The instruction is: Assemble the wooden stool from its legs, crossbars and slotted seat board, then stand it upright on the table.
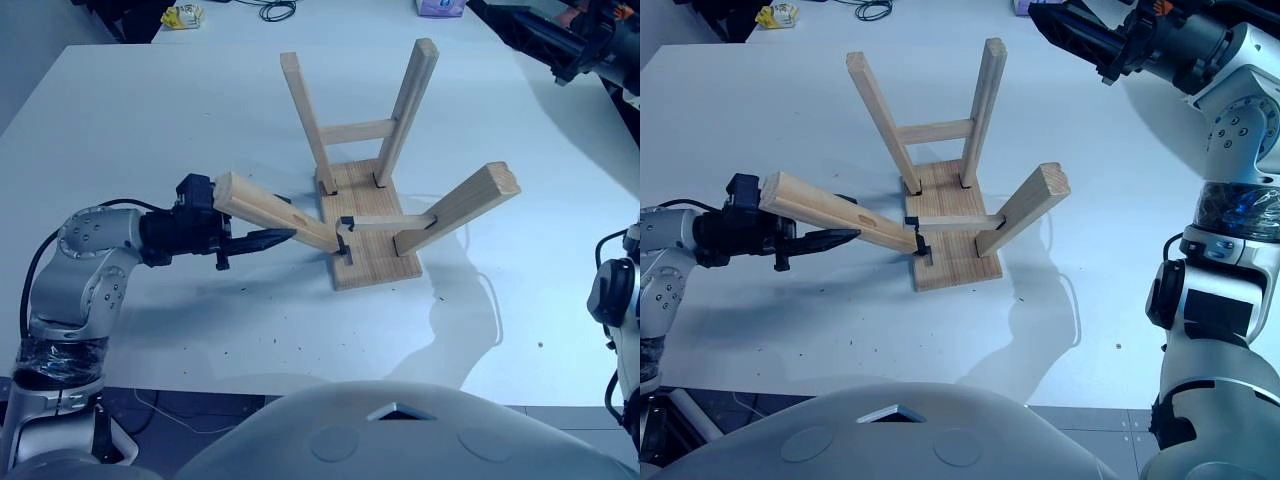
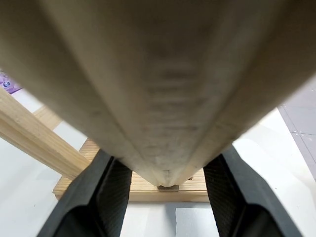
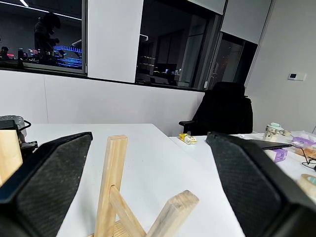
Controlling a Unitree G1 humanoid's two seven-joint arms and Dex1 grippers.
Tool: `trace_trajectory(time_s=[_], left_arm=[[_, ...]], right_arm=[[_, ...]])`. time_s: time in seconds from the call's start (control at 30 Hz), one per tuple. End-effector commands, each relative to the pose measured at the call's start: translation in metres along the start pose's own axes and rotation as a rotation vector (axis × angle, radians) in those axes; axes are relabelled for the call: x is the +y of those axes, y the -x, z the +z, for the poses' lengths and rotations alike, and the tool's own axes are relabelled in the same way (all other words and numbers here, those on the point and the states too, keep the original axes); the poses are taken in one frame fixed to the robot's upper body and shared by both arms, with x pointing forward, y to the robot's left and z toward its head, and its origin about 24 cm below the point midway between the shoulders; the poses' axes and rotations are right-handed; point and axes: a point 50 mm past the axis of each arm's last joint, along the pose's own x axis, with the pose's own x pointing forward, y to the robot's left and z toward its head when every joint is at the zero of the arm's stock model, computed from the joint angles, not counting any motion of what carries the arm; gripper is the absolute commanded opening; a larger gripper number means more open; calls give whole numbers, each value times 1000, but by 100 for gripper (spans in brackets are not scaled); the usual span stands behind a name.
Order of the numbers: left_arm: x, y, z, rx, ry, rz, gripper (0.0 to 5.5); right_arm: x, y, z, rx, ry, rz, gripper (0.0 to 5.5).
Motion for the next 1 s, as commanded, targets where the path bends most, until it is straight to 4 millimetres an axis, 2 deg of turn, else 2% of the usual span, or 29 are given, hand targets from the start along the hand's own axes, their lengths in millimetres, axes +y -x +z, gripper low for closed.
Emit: trace_trajectory(time_s=[0.03,0.2,0.33,0.67,1.0], left_arm=[[-4,-3,13,-18,-24,4,206],[-16,-13,20,-55,-29,4,206],[-23,-12,15,-24,-15,16,206],[-18,-4,1,60,-15,36,206],[-18,-5,0,79,-4,-29,206]], right_arm=[[-2,2,9,-4,38,-7,430],[-1,5,6,-1,33,-25,430],[1,9,5,1,25,-39,430],[4,11,1,-3,15,-62,430],[10,14,-4,-25,5,-99,430]])
